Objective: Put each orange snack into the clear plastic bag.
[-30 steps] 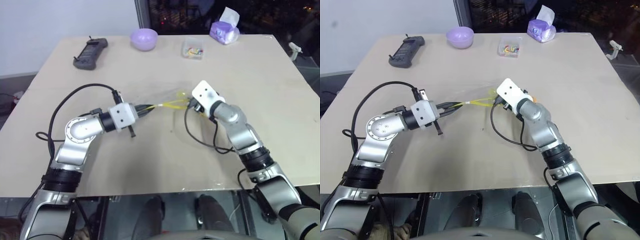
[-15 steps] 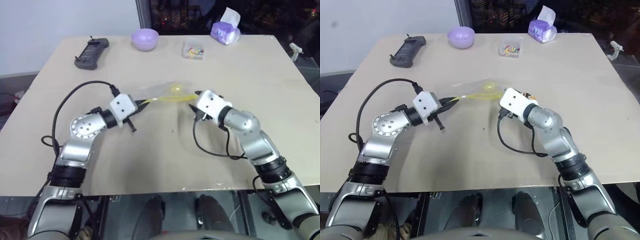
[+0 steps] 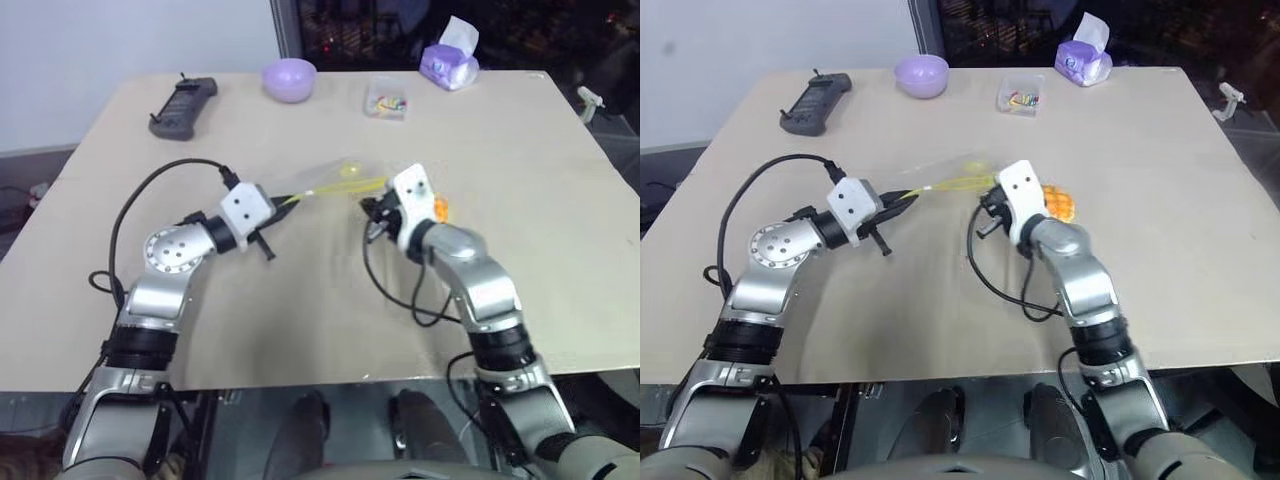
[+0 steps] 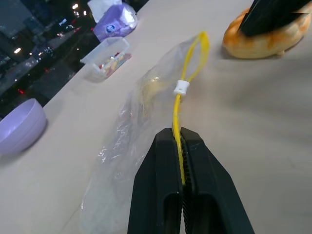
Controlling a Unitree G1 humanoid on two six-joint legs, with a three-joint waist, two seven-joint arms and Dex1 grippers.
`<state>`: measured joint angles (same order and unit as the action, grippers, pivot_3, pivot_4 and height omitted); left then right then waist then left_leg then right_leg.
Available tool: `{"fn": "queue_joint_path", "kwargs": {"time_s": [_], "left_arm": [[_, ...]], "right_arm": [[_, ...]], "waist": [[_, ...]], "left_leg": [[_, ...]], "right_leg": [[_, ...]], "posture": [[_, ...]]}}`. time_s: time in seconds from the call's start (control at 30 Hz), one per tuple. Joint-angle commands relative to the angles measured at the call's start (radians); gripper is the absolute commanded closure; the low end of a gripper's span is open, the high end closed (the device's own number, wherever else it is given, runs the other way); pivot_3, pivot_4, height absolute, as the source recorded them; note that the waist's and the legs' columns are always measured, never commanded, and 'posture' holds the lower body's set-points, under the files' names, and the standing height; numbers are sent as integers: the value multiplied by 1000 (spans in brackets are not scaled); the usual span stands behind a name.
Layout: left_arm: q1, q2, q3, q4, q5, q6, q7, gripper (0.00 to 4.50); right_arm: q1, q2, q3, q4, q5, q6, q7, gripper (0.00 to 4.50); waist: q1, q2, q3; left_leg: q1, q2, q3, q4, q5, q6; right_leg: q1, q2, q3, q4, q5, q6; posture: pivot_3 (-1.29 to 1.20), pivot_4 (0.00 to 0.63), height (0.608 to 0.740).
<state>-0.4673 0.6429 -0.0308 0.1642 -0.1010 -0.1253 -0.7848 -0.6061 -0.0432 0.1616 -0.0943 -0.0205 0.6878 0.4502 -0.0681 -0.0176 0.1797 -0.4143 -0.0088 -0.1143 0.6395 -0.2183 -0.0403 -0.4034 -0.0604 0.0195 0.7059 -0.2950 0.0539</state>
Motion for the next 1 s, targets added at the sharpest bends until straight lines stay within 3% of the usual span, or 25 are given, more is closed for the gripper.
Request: {"fn": "queue_joint_path", "kwargs": {"time_s": [0.03, 0.5, 0.53, 0.67, 0.8, 1.0], "left_arm": [[13, 9, 17, -68, -6, -31, -10, 4500], [59, -7, 9, -155, -58, -26, -71, 4500], [64, -3, 8, -157, -60, -24, -80, 4500], [64, 3, 13, -138, -59, -20, -98, 4500], [47, 10, 15, -97, -46, -17, -100, 4500], [40, 9, 20, -72, -44, -12, -95, 4500]], "right_arm": [[-66, 40, -64, 38, 58, 0, -44, 4467], [-97, 79, -40, 140, 111, -53, -65, 4467], [-102, 81, -25, 161, 85, -107, -86, 4467], [-163, -116, 302, 347, -338, -526, -215, 4467], [-216, -204, 425, 514, -532, -705, -342, 4467], [-230, -216, 430, 602, -603, -795, -366, 1758]], "waist": [[6, 0, 0], [-1, 0, 0], [-2, 0, 0], [-1, 0, 0], [-1, 0, 0], [-3, 0, 0]], "left_leg": [[0, 0, 0, 1, 0, 0], [0, 0, 0, 1, 0, 0], [0, 0, 0, 1, 0, 0], [0, -1, 1, 2, 0, 0], [0, -1, 1, 3, 0, 0], [0, 0, 2, 3, 0, 0]], "right_leg": [[0, 0, 0, 0, 0, 0], [0, 0, 0, 2, 0, 0], [0, 0, 0, 2, 0, 0], [-1, 0, 1, 3, 0, 0], [-1, 0, 1, 3, 0, 0], [-1, 0, 2, 3, 0, 0]], "posture": [[0, 150, 718], [0, 150, 718], [0, 150, 718], [0, 150, 718], [0, 150, 718], [0, 150, 718]]}}
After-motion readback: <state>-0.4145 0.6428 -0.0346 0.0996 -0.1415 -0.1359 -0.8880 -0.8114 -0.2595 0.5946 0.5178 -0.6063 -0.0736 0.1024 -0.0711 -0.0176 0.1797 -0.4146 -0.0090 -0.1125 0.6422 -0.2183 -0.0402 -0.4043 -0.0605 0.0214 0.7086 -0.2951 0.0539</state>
